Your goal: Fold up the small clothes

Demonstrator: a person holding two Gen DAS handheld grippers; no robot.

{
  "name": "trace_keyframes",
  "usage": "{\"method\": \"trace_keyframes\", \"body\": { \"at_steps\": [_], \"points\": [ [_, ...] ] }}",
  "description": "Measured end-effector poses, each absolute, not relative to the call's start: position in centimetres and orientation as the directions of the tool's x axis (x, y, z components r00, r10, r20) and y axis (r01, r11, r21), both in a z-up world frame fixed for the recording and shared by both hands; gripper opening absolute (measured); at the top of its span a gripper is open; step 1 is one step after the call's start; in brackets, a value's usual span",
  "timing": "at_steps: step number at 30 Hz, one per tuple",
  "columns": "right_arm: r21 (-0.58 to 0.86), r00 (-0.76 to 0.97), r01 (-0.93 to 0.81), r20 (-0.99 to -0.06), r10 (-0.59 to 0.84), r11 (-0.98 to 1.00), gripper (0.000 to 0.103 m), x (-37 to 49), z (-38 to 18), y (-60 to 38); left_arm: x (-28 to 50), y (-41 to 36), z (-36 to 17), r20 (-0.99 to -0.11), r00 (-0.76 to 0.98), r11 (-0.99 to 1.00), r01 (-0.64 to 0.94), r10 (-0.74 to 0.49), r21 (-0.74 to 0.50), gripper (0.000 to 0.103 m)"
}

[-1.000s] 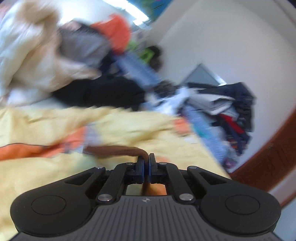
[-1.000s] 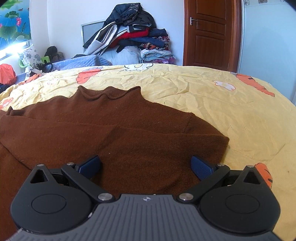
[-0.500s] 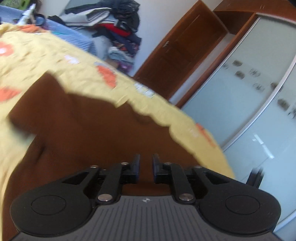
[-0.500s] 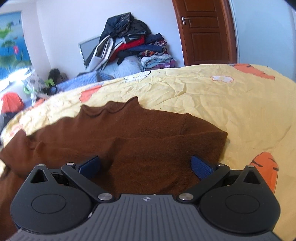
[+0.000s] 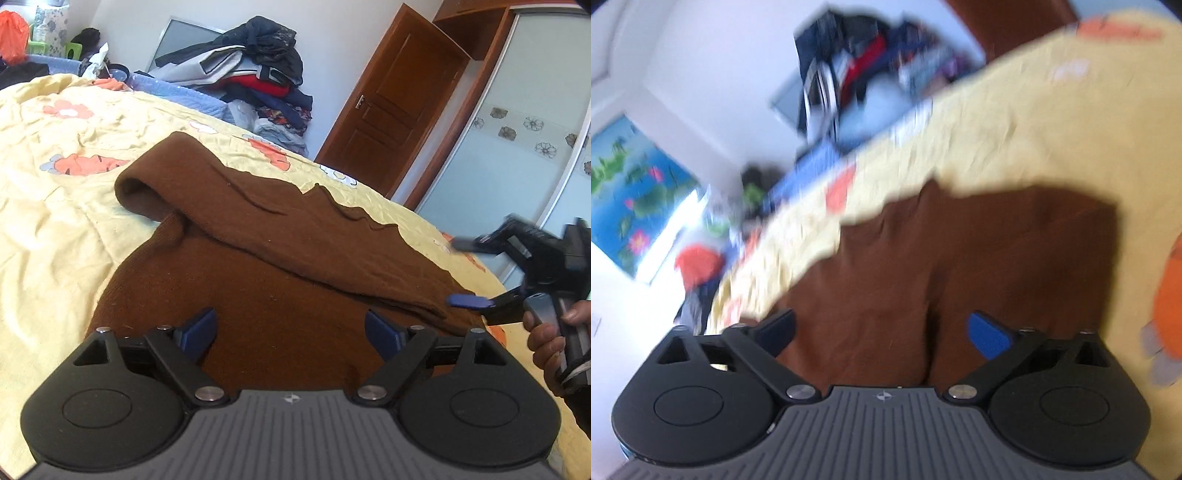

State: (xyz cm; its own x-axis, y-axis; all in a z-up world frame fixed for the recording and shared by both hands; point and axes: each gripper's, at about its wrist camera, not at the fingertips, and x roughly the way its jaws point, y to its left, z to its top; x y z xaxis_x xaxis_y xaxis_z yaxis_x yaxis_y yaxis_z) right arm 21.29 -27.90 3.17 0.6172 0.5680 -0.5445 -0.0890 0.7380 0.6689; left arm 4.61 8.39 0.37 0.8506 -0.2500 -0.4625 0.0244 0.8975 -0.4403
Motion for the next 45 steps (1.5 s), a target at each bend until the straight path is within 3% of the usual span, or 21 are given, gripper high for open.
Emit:
{"method": "trace_keyframes", "body": {
  "at_steps": [3,6,8,9,10,18,24,29,32,34,37,40,42,44,45],
  "points": [
    [0.623,0.537,-0.081,-0.631,0.561,0.778,0.076,22.8,2.2,-26.0,5.0,8.6,0.1,-0.455,0.853,0.889,0.024,-0.257,-0.458,0.088],
    [0.607,0.536,-0.09,-0.638,0.552,0.79,0.071,23.2,2.0,-24.7,4.9,8.5,0.0,-0.455,0.853,0.889,0.025,-0.258,-0.457,0.088],
    [0.594,0.525,-0.099,-0.65,0.549,0.798,0.048,23.6,1.9,-23.8,4.9,8.4,0.0,-0.454,0.852,0.889,0.029,-0.262,-0.458,0.09],
    [0.574,0.515,-0.106,-0.667,0.539,0.812,0.016,23.6,1.7,-23.3,4.9,8.4,-0.1,-0.454,0.852,0.888,0.03,-0.263,-0.458,0.09],
    [0.554,0.5,-0.108,-0.688,0.527,0.826,0.015,23.8,1.5,-22.8,4.9,8.4,0.0,-0.453,0.852,0.888,0.031,-0.264,-0.459,0.09],
    [0.562,0.623,-0.203,-0.557,0.548,0.802,0.015,22.6,8.3,-26.7,5.0,8.3,-0.1,-0.45,0.851,0.884,0.034,-0.27,-0.466,0.093],
    [0.515,0.644,0.001,-0.656,0.394,0.857,0.015,23.1,6.4,-33.9,5.1,8.3,-0.1,-0.449,0.851,0.884,0.035,-0.271,-0.467,0.094],
    [0.502,0.621,0.028,-0.686,0.378,0.865,0.016,22.2,3.4,-33.6,5.1,8.2,0.1,-0.453,0.851,0.886,0.03,-0.265,-0.463,0.094],
    [0.503,0.637,0.055,-0.683,0.357,0.863,0.033,22.0,2.8,-33.6,5.5,9.7,2.0,-0.447,0.863,0.877,-0.012,-0.233,-0.481,0.094],
    [0.503,0.667,0.064,-0.664,0.337,0.862,0.074,21.6,3.5,-34.4,6.5,12.1,3.7,-0.402,0.893,0.84,-0.054,-0.2,-0.539,0.094],
    [0.413,0.786,0.076,-0.585,0.201,0.908,0.082,19.7,5.5,-34.4,10.7,15.6,4.9,-0.421,0.894,0.789,-0.146,-0.153,-0.596,0.094],
    [0.385,0.824,-0.002,-0.523,0.22,0.923,0.082,18.2,6.3,-32.6,16.0,17.0,4.2,-0.501,0.848,0.782,-0.191,-0.172,-0.593,0.092],
    [0.365,0.794,-0.082,-0.539,0.282,0.927,0.081,18.3,6.0,-30.4,19.3,16.3,3.5,-0.577,0.794,0.816,-0.199,-0.189,-0.542,0.066],
    [0.319,0.752,-0.122,-0.589,0.297,0.94,0.081,19.0,4.5,-28.3,21.8,14.9,2.8,-0.656,0.734,0.875,-0.191,-0.174,-0.446,0.021],
    [0.295,0.729,-0.123,-0.621,0.288,0.947,0.081,19.4,3.5,-27.5,22.6,14.2,2.6,-0.687,0.713,0.901,-0.197,-0.139,-0.387,0.02]
  ]
}}
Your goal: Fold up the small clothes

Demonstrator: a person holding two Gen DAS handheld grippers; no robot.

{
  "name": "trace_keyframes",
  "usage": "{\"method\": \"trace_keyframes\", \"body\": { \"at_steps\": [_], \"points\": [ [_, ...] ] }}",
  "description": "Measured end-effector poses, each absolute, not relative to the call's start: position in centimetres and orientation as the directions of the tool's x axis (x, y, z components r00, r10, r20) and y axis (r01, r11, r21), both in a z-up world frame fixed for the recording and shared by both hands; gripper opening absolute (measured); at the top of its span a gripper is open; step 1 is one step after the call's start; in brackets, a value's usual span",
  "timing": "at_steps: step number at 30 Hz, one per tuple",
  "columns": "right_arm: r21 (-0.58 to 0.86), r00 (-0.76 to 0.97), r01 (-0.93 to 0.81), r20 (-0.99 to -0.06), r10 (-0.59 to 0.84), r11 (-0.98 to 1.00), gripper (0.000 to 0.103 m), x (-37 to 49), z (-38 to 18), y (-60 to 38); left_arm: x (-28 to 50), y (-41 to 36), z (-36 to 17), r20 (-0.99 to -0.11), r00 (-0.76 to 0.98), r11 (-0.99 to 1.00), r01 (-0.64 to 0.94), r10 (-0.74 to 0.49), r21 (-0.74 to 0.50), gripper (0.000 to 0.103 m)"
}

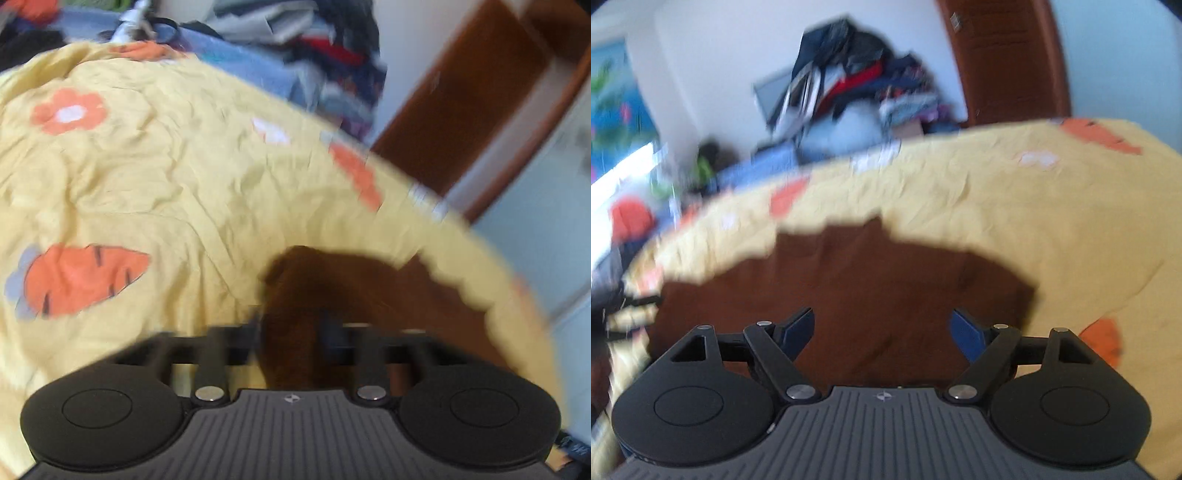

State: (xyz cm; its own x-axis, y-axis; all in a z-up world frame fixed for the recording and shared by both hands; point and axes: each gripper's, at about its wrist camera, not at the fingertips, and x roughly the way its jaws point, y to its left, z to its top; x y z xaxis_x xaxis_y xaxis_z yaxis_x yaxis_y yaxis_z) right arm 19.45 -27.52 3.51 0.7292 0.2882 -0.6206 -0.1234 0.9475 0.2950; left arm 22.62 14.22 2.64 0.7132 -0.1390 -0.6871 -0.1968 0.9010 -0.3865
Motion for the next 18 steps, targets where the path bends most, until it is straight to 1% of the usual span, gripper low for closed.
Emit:
{"method": "trace_keyframes", "body": {
  "at_steps": [1,2,4,5,6,7,9,10,11,13,14,15,16,17,18],
  "points": [
    [0.28,0.713,-0.119,-0.643,0.278,0.953,0.082,19.8,2.6,-27.1,22.8,13.8,2.8,-0.684,0.722,0.917,-0.199,-0.102,-0.346,0.014],
    [0.254,0.721,-0.122,-0.642,0.261,0.96,0.082,19.9,1.8,-26.8,22.5,13.6,3.5,-0.656,0.752,0.927,-0.196,-0.066,-0.319,0.004],
    [0.209,0.751,-0.155,-0.611,0.252,0.966,0.089,19.5,1.0,-26.4,21.9,13.5,4.4,-0.611,0.791,0.944,-0.186,-0.02,-0.272,0.004],
    [0.194,0.76,-0.169,-0.598,0.253,0.966,0.091,19.2,0.7,-26.3,22.0,13.4,3.9,-0.625,0.78,0.95,-0.192,-0.005,-0.247,0.004],
    [0.168,0.77,-0.184,-0.588,0.248,0.968,0.094,18.9,0.4,-25.8,22.5,13.6,2.8,-0.668,0.744,0.96,-0.202,0.02,-0.196,0.004],
    [0.112,0.774,-0.207,-0.588,0.233,0.972,0.099,18.8,-0.1,-25.0,22.0,13.2,1.7,-0.659,0.75,0.968,-0.196,0.045,-0.156,0.004],
    [0.065,0.766,-0.217,-0.608,0.211,0.974,0.103,19.4,-0.1,-24.0,20.5,11.8,1.1,-0.609,0.788,0.984,-0.164,0.091,-0.066,0.004],
    [0.043,0.765,-0.214,-0.615,0.194,0.976,0.103,19.7,-0.2,-23.6,19.9,11.3,1.1,-0.6,0.793,0.986,-0.162,0.105,-0.042,0.004],
    [0.034,0.764,-0.214,-0.618,0.189,0.976,0.103,19.7,-0.1,-23.7,19.5,11.0,1.3,-0.592,0.797,0.986,-0.163,0.116,-0.027,0.007],
    [0.037,0.763,-0.22,-0.617,0.195,0.975,0.103,19.4,0.1,-24.0,18.0,10.9,2.4,-0.573,0.807,0.984,-0.18,0.141,-0.012,0.008],
    [0.06,0.763,-0.219,-0.612,0.209,0.974,0.103,19.0,0.4,-24.4,16.8,10.9,3.2,-0.56,0.817,0.984,-0.178,0.139,-0.016,0.01],
    [0.105,0.766,-0.201,-0.602,0.224,0.974,0.1,18.1,1.0,-25.2,15.4,10.9,3.9,-0.543,0.831,0.986,-0.166,0.122,-0.033,0.011],
    [0.191,0.777,-0.164,-0.58,0.246,0.968,0.1,16.9,1.8,-26.6,14.1,11.1,4.5,-0.531,0.842,0.989,-0.14,0.089,-0.056,0.02],
    [0.28,0.789,-0.131,-0.551,0.271,0.951,0.1,15.7,2.5,-28.1,12.5,11.2,4.6,-0.527,0.848,0.992,-0.104,0.052,-0.07,0.043],
    [0.342,0.801,-0.109,-0.525,0.286,0.933,0.1,14.6,2.9,-29.5,11.2,11.1,4.5,-0.527,0.849,0.994,-0.082,0.031,-0.073,0.058]
  ]
}}
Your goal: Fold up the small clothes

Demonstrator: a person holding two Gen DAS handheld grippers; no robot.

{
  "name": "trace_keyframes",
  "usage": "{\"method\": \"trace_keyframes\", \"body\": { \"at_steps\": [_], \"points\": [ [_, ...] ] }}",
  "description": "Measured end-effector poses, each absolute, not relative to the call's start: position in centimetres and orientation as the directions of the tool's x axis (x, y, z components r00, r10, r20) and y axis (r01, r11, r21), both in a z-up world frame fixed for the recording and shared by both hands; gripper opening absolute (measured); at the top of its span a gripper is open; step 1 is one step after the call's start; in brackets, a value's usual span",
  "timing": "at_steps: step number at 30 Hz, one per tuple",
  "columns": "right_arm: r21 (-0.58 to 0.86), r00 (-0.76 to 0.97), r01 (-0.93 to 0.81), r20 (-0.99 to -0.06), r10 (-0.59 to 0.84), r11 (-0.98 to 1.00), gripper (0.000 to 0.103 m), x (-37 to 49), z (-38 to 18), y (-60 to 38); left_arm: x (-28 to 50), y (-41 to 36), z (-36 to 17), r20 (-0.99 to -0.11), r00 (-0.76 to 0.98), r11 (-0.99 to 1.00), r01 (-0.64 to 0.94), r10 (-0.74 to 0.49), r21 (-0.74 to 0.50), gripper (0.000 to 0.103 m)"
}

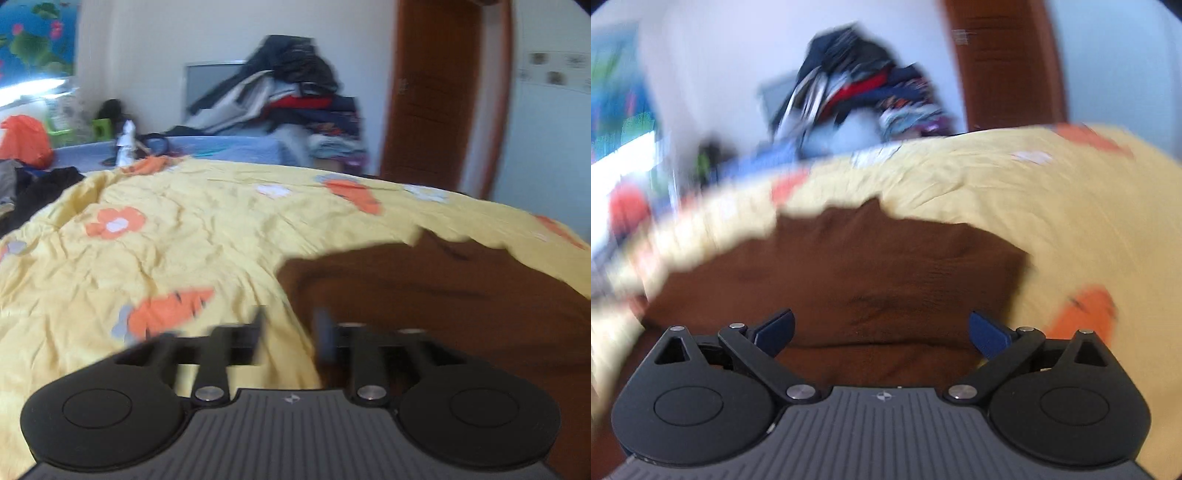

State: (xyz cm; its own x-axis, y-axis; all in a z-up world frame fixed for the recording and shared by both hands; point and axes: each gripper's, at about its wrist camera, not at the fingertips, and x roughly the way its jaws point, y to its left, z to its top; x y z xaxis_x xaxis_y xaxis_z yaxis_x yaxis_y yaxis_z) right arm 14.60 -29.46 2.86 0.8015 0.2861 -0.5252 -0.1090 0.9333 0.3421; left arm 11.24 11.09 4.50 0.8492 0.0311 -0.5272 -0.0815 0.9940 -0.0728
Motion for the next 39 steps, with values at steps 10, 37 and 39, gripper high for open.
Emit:
{"method": "trace_keyframes", "body": {
  "at_steps": [10,37,39],
  "points": [
    [0.314,0.739,-0.044,-0.629,0.243,0.948,0.062,12.4,1.2,-32.2,10.3,11.3,0.6,-0.622,0.78,0.993,-0.114,0.066,-0.038,0.064],
    [0.481,0.667,-0.011,-0.65,0.365,0.877,0.021,9.3,1.1,-35.3,5.5,13.1,2.1,-0.649,0.76,0.979,-0.116,-0.022,-0.17,0.033],
    [0.555,0.66,-0.02,-0.618,0.428,0.832,0.048,8.0,1.2,-35.9,3.6,14.7,2.0,-0.644,0.755,0.942,-0.118,-0.119,-0.313,0.057]
  ]
}}
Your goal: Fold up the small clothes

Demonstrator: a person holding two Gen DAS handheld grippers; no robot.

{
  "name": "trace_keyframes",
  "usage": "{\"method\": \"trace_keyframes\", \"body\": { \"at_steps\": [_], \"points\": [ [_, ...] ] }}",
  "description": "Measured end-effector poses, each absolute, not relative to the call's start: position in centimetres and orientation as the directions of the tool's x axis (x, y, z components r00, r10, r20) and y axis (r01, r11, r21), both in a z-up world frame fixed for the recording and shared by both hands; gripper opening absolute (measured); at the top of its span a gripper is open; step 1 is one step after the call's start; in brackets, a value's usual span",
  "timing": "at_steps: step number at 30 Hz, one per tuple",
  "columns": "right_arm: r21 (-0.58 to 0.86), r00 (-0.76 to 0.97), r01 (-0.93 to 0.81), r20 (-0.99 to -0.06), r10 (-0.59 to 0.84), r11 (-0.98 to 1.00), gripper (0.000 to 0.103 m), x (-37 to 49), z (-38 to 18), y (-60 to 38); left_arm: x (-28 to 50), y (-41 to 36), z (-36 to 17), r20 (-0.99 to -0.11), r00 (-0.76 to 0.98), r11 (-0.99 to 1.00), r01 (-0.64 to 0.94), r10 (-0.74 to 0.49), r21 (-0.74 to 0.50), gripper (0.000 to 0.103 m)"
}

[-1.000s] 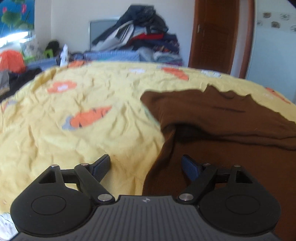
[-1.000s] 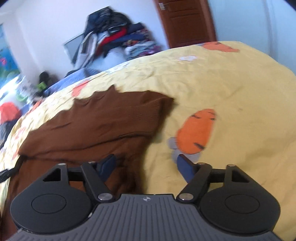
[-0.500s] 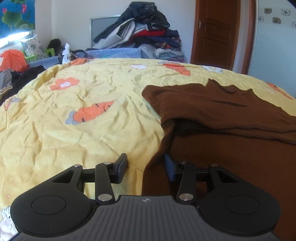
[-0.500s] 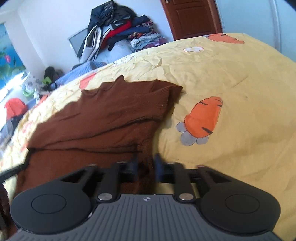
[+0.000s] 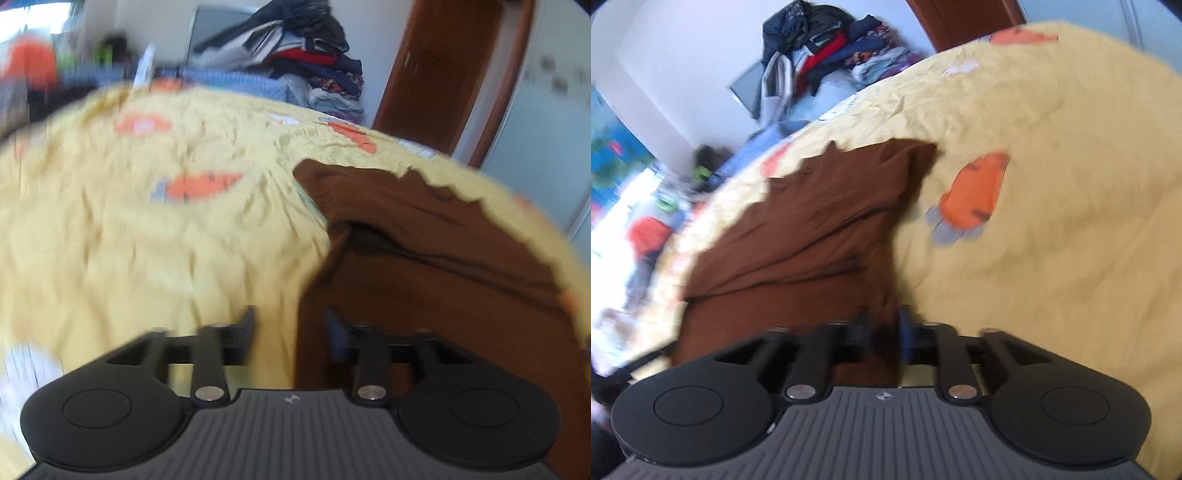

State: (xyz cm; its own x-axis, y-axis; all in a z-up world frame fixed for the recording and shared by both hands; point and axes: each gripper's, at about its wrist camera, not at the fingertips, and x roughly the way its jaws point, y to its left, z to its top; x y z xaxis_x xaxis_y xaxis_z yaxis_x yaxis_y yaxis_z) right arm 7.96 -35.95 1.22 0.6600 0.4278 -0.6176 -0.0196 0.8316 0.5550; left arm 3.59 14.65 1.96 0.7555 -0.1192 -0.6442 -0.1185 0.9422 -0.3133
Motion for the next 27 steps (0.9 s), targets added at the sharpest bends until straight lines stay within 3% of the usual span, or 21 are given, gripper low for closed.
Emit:
{"method": "trace_keyframes", "body": {
  "at_steps": [1,4,6,7,8,9,10,14,18,20,22,24,25,27],
  "points": [
    [0.602,0.663,-0.009,-0.594,0.455,0.799,0.068,7.0,1.1,-36.5,2.7,15.3,1.8,-0.637,0.755,0.919,-0.128,-0.154,-0.374,0.063],
    [0.686,0.656,0.02,-0.558,0.508,0.728,0.067,5.2,0.3,-37.6,1.1,16.1,1.4,-0.617,0.756,0.872,-0.135,-0.217,-0.471,0.063],
    [0.705,0.654,0.01,-0.541,0.528,0.71,0.065,4.8,0.1,-37.4,1.3,15.4,1.4,-0.62,0.758,0.885,-0.129,-0.203,-0.448,0.061],
    [0.701,0.649,0.007,-0.545,0.53,0.713,0.058,5.0,0.1,-37.1,1.6,14.8,1.4,-0.628,0.757,0.902,-0.129,-0.18,-0.413,0.051],
    [0.695,0.636,0.008,-0.558,0.533,0.719,0.05,5.3,0.0,-36.7,2.0,14.3,1.5,-0.641,0.752,0.917,-0.132,-0.154,-0.376,0.031],
    [0.684,0.619,0.006,-0.576,0.534,0.73,0.024,5.5,-0.1,-36.3,2.5,13.9,1.5,-0.655,0.744,0.928,-0.139,-0.132,-0.345,0.02],
    [0.658,0.595,0.014,-0.611,0.523,0.753,0.008,5.9,-0.4,-35.7,2.8,13.7,1.4,-0.664,0.74,0.937,-0.153,-0.102,-0.314,0.003],
    [0.572,0.632,-0.004,-0.634,0.445,0.821,0.008,5.7,0.8,-35.7,2.4,14.6,1.6,-0.674,0.738,0.956,-0.21,0.017,-0.206,0.0],
    [0.587,0.628,0.016,-0.636,0.449,0.81,0.009,4.7,0.2,-37.4,0.7,16.3,1.5,-0.669,0.743,0.948,-0.206,-0.01,-0.243,0.0],
    [0.6,0.606,0.005,-0.638,0.475,0.8,0.017,3.9,0.5,-36.7,-0.8,16.8,1.9,-0.663,0.744,0.927,-0.186,-0.083,-0.325,0.002],
    [0.615,0.615,0.004,-0.624,0.483,0.789,0.049,2.8,1.0,-36.6,-2.5,17.4,1.8,-0.649,0.731,0.872,-0.158,-0.212,-0.463,0.006],
    [0.669,0.62,-0.004,-0.582,0.526,0.743,0.069,0.9,1.2,-36.8,-4.0,17.4,1.0,-0.625,0.709,0.804,-0.139,-0.327,-0.578,0.016],
    [0.693,0.606,-0.006,-0.571,0.554,0.721,0.068,0.1,1.0,-36.7,-4.6,17.3,0.5,-0.625,0.697,0.787,-0.142,-0.352,-0.601,0.023],
    [0.706,0.564,-0.021,-0.576,0.591,0.708,0.064,-1.3,0.4,-36.2,-5.7,16.8,-0.2,-0.604,0.708,0.763,-0.144,-0.366,-0.63,0.023]
  ]
}}
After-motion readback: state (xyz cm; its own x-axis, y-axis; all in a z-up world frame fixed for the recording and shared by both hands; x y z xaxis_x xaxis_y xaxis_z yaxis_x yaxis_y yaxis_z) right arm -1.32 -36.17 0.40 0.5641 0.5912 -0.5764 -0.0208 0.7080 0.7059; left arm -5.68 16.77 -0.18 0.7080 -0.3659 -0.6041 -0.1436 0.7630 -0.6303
